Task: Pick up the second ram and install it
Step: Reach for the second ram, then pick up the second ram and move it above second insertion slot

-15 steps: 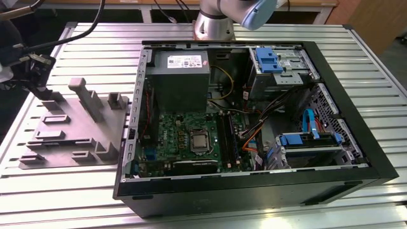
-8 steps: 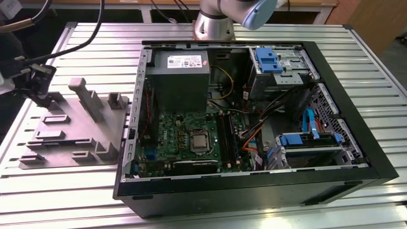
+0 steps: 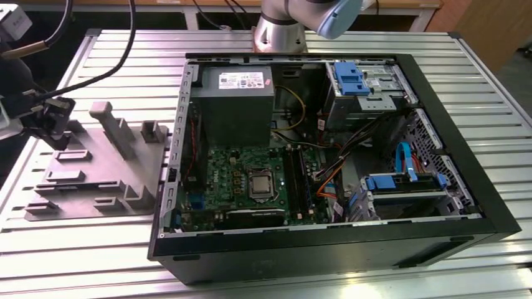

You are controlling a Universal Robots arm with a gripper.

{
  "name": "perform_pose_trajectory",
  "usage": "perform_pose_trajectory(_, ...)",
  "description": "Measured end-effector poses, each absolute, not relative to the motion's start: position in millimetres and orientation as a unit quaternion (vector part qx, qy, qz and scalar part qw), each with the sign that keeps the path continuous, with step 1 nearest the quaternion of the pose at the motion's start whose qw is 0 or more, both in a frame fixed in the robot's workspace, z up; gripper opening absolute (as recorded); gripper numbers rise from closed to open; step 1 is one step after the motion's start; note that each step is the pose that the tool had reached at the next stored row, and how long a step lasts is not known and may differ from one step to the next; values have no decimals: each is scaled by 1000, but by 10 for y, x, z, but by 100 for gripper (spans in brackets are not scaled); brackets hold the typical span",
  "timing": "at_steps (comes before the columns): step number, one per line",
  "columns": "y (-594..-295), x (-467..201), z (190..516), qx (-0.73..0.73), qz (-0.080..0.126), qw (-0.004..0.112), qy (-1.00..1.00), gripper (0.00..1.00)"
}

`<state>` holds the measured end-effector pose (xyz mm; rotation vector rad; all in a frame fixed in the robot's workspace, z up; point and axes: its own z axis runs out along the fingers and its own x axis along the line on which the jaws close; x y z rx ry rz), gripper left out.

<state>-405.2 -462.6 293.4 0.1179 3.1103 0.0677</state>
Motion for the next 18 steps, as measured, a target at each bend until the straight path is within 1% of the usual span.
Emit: perform_pose_trajectory(18,-4633,-4056,2898,33,22,14,999,10)
